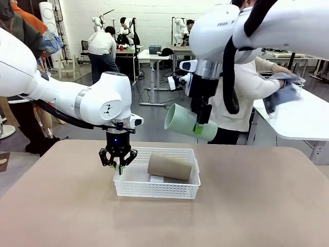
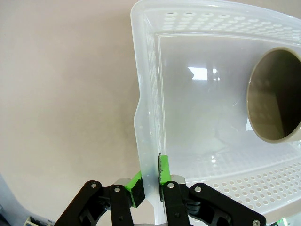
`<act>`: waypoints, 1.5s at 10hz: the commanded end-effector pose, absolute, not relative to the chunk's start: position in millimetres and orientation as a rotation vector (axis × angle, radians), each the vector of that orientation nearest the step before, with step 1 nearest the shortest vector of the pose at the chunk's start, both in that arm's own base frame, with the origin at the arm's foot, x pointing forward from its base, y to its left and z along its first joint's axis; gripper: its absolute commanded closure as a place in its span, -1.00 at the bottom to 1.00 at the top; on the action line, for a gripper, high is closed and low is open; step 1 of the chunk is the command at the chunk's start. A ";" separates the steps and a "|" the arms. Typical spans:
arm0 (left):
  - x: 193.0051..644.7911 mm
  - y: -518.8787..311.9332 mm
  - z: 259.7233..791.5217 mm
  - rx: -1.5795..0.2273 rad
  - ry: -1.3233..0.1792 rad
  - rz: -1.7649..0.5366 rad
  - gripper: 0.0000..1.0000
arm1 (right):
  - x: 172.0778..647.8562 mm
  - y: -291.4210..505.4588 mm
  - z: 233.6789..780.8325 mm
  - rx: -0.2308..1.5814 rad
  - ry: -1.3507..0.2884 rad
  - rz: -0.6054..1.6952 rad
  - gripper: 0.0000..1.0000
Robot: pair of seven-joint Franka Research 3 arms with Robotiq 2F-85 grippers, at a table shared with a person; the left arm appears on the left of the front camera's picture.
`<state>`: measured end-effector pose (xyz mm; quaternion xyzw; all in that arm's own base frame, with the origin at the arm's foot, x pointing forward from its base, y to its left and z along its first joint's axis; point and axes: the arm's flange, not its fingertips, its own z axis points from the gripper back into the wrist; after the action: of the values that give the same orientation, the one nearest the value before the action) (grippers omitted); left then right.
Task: Clean and organize the cups into the basket.
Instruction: Pick up the Reusable plastic cup from the right side of the table and stack it inside the Organizing basket in the center of the table.
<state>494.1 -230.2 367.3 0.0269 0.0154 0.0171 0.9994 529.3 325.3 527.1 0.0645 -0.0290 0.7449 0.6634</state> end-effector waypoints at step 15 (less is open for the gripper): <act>494.7 -229.3 367.1 0.054 0.023 0.025 1.00 | 484.5 418.4 432.7 0.060 0.184 1.535 -0.65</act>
<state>493.8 -229.5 363.7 0.0280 0.0188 0.0174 0.9993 499.6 431.7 442.0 0.0415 0.1011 0.7058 0.6999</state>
